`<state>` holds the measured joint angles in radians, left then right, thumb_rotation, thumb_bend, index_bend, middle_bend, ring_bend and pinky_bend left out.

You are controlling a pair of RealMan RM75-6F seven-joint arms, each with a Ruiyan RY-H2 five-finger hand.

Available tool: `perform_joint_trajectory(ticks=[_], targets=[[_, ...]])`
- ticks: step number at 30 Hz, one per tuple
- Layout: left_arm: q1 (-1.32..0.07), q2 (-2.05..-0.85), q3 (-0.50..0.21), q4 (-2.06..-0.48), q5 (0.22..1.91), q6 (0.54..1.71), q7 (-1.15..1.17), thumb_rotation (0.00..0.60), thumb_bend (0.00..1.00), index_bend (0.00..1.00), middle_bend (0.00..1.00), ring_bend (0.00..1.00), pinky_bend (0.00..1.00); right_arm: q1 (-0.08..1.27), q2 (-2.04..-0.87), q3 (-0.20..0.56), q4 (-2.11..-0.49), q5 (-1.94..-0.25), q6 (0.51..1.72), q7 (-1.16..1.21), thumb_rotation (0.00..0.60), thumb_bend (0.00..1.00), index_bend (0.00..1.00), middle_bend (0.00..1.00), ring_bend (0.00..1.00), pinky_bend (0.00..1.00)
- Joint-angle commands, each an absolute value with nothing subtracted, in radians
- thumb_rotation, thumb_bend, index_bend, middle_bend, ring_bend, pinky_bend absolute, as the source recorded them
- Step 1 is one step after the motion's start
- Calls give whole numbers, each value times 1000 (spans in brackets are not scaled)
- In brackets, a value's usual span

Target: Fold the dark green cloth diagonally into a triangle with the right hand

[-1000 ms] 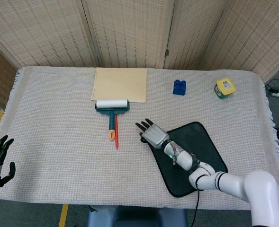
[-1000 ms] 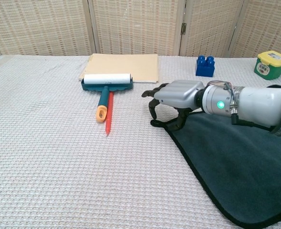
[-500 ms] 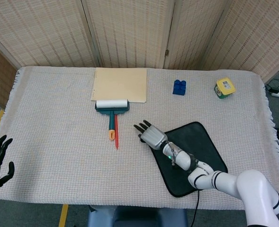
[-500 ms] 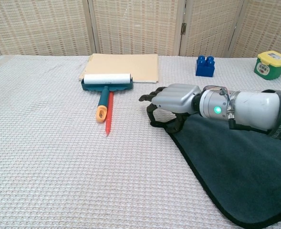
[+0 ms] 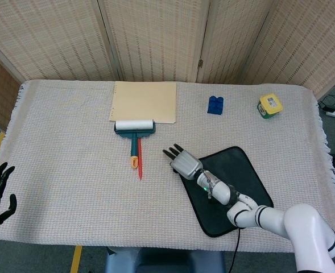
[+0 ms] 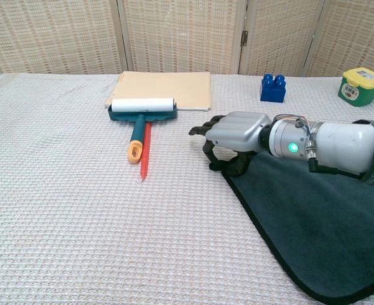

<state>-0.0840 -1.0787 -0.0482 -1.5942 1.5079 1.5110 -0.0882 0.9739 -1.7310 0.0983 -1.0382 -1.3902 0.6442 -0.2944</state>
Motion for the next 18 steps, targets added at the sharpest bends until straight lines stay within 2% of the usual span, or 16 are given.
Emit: perform_joint_trajectory(ticks=[1,8,18], targets=[[-85,-1079,-48,-1593,1509,1510,-89,600,726,0,19,0,0,973,-1734,97,-1034,-1389,650,-296,600,417,597,46,15,0],[-84,-1081,-48,-1588,1517,1516,-93,600,843,0,19,0,0,973,-1746,97,-1018,-1384,658,-284,600,419,625,70,26,0],[-84,-1084,-47,-1576,1531,1526,-106,600,867,0,19,0,0,975,-1748,100,-1015,-1398,685,-241,600,447,633,84,41,0]])
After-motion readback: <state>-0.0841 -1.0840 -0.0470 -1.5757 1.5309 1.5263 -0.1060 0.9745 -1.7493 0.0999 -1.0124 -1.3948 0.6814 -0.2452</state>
